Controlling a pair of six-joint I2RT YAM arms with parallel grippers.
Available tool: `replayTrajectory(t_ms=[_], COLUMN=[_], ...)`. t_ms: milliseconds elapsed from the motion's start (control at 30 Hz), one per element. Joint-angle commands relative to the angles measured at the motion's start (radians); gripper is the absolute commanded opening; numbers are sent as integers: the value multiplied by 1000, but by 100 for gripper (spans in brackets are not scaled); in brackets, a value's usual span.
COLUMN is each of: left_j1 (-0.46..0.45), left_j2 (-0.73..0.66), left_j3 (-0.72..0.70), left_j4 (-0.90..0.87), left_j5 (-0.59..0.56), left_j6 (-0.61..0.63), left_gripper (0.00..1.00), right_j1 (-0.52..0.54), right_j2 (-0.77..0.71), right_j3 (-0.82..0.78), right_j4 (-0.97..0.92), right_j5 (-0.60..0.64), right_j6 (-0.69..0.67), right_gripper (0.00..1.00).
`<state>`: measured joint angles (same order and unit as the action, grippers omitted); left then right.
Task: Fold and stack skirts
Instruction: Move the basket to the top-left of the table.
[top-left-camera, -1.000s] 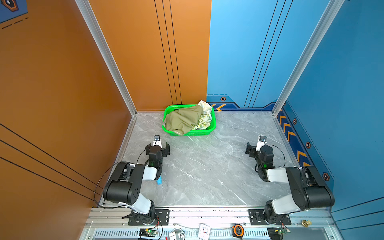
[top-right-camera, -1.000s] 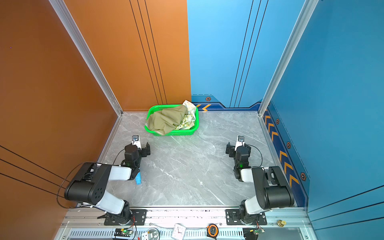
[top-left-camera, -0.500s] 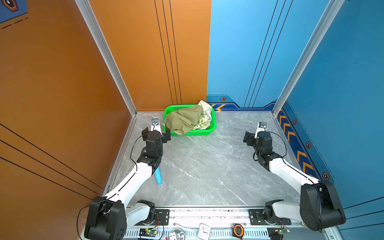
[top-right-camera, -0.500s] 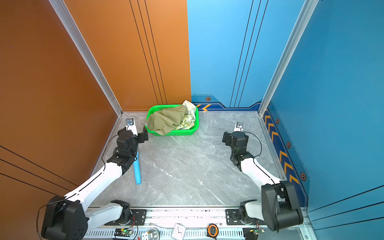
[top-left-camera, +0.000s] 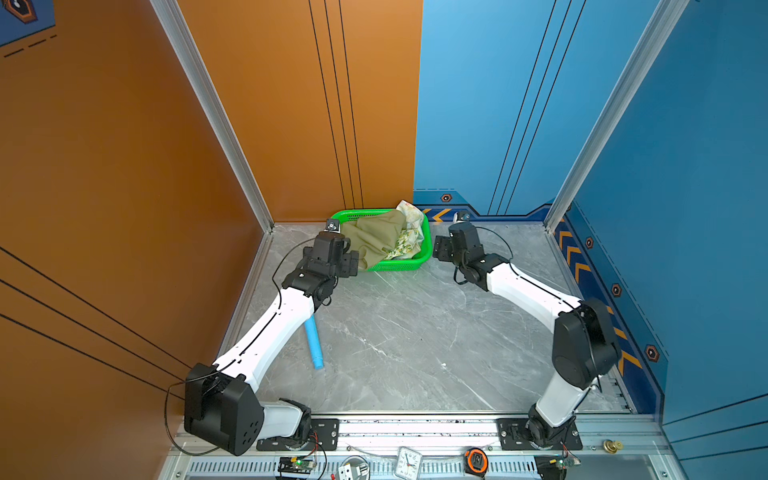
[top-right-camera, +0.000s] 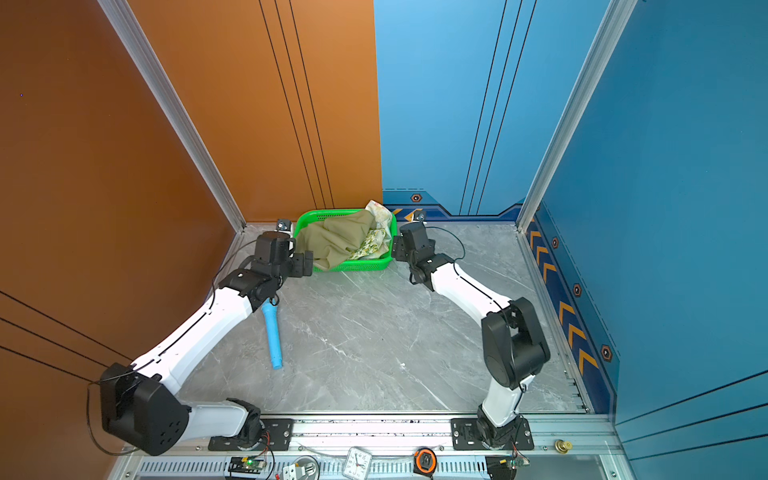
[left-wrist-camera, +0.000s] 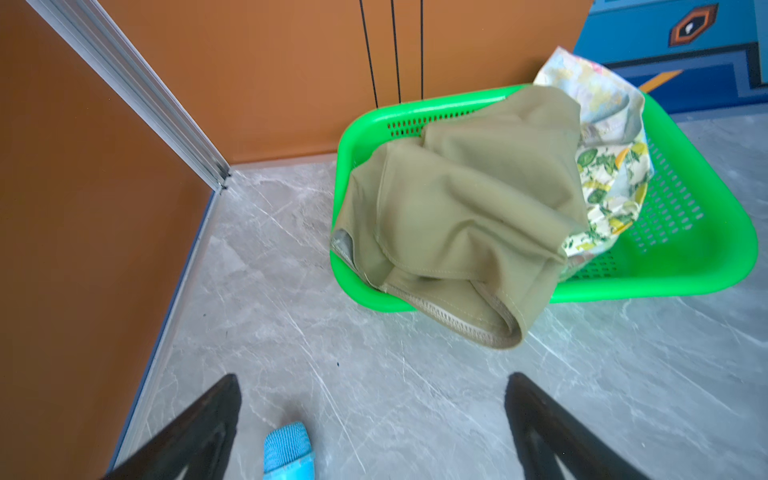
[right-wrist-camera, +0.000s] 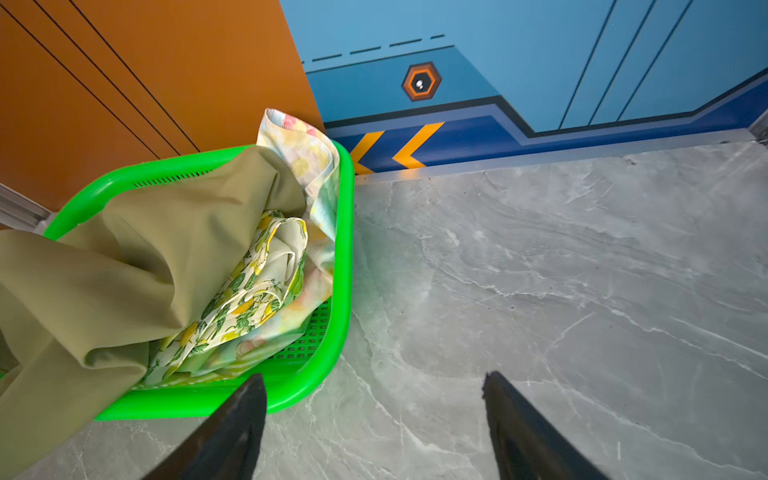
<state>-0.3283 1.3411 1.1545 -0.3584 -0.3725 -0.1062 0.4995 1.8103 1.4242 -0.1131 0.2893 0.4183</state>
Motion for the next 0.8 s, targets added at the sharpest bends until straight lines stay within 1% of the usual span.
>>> replayTrajectory(t_ms=[0,167,233,367,467,667,767], left_j1=[17,41,43,42,44,71,95], left_j2=[-2,-29,-43,-62,-56,-35,-24], left_j3=[-2,-27,-42,-63,-65,-64,-58], left_j4=[-85,-75,-70,-53,-47,-44,-44], left_j5=[76,119,127,135,141,159,179], left_j6=[-33,-39,-38,-46,-50,-67,-80], left_gripper=[100,100,100,100,100,100,100], right_j1=[18,31,28,18,6,5,25], right_j2=[117,307,358,423,469,528,542], right_j3=[133,332,402,477,523,559,561], right_j4=[-121,-177,-194,-202,-206,-146,-102], right_j5=[37,58,78,101,89,-45,-77], right_j6=[48,60,57,38,22,-34,-65], right_gripper=[78,75,73,70,68,64,61])
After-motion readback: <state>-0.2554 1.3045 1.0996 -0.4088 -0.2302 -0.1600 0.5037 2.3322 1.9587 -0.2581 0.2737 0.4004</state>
